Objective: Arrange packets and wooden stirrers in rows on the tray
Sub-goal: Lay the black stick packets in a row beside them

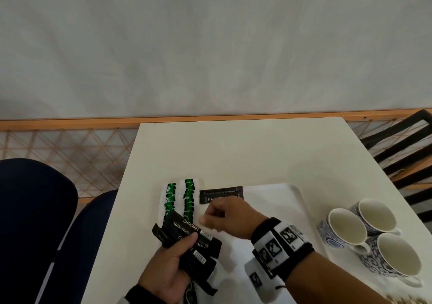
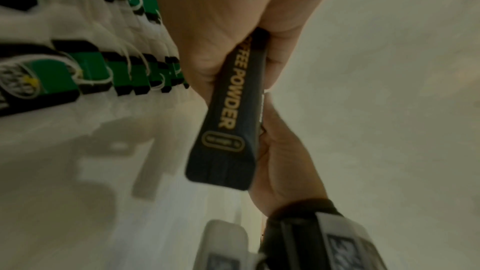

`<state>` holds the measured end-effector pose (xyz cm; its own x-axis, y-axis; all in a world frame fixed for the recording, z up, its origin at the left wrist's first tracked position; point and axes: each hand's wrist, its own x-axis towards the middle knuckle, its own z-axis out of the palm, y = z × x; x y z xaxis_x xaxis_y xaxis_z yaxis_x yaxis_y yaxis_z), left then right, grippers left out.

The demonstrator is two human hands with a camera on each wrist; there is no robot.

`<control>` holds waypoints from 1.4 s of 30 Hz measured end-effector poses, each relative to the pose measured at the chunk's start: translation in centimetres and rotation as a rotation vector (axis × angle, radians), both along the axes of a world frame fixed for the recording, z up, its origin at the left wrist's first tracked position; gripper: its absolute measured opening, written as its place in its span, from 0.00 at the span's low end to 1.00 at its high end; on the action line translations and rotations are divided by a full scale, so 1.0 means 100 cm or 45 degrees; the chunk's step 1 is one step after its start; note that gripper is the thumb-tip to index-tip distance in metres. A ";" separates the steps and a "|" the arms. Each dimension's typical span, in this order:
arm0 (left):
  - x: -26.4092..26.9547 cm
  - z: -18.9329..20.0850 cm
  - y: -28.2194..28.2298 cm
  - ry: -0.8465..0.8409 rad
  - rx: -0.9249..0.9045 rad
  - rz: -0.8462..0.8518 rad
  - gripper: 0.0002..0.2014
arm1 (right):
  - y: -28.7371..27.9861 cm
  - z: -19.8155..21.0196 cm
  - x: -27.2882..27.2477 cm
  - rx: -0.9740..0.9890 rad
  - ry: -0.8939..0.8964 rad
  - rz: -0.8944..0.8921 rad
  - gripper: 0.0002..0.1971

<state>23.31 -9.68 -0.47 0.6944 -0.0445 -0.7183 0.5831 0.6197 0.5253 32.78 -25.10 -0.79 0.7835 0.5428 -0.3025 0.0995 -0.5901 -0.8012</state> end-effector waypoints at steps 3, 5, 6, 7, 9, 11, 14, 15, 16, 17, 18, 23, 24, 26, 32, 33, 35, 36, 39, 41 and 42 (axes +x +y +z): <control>-0.001 -0.002 -0.004 -0.021 0.028 -0.014 0.16 | -0.004 0.003 -0.015 0.023 0.079 0.097 0.12; -0.001 -0.002 -0.007 -0.002 0.039 -0.004 0.15 | -0.006 -0.003 -0.018 0.000 0.004 0.085 0.11; -0.001 -0.001 -0.008 0.006 0.048 -0.001 0.13 | -0.006 -0.005 -0.019 0.005 -0.016 0.074 0.10; -0.001 0.000 -0.009 0.011 0.058 0.000 0.11 | -0.007 -0.007 -0.020 0.020 -0.019 0.066 0.10; 0.000 0.000 -0.010 0.019 0.079 -0.009 0.10 | -0.008 -0.007 -0.021 0.060 0.016 0.065 0.10; 0.001 0.000 -0.010 0.021 0.105 -0.025 0.09 | -0.009 -0.005 -0.022 0.105 0.074 0.056 0.07; 0.001 -0.001 -0.011 0.041 0.128 -0.010 0.04 | -0.009 -0.001 -0.021 0.106 0.099 0.010 0.07; 0.000 -0.001 -0.011 0.051 0.132 0.000 0.05 | -0.009 -0.002 -0.019 0.089 0.088 -0.014 0.09; 0.000 -0.002 -0.011 0.063 0.130 0.010 0.07 | -0.010 -0.003 -0.016 0.054 0.053 -0.039 0.11; 0.000 -0.002 -0.010 0.080 0.131 0.018 0.10 | -0.012 -0.005 -0.012 0.004 -0.004 -0.058 0.13; 0.000 -0.001 -0.009 0.089 0.121 0.022 0.12 | -0.015 -0.008 -0.007 -0.054 -0.060 -0.063 0.13; -0.002 0.000 -0.004 0.110 0.069 0.023 0.13 | -0.022 -0.024 0.006 -0.243 -0.154 -0.060 0.05; -0.002 0.000 -0.003 0.110 0.066 0.029 0.11 | -0.021 -0.027 0.008 -0.276 -0.167 -0.064 0.02; -0.002 -0.001 -0.002 0.108 0.067 0.035 0.10 | -0.020 -0.032 0.013 -0.361 -0.185 -0.084 0.07; -0.002 -0.001 -0.002 0.111 0.061 0.018 0.17 | -0.012 -0.044 0.027 -0.534 -0.386 -0.161 0.08; -0.002 -0.001 -0.002 0.109 0.058 0.018 0.17 | -0.010 -0.045 0.028 -0.548 -0.403 -0.174 0.08; -0.002 0.000 -0.001 0.109 0.058 0.025 0.14 | -0.007 -0.047 0.029 -0.588 -0.456 -0.185 0.08; -0.002 0.001 -0.001 0.106 0.058 0.026 0.12 | -0.005 -0.047 0.029 -0.607 -0.481 -0.191 0.08; -0.003 0.002 0.000 0.103 0.058 0.028 0.06 | -0.004 -0.049 0.030 -0.624 -0.530 -0.214 0.09; -0.003 0.000 0.000 0.113 0.063 0.035 0.04 | -0.003 -0.049 0.030 -0.640 -0.555 -0.220 0.10; -0.003 0.000 0.000 0.117 0.064 0.035 0.04 | -0.003 -0.048 0.031 -0.646 -0.563 -0.221 0.10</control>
<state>23.03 -9.63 -0.48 0.6261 0.0114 -0.7796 0.6134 0.6101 0.5016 35.87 -25.35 -5.63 0.9543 0.2744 -0.1184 0.2233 -0.9180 -0.3278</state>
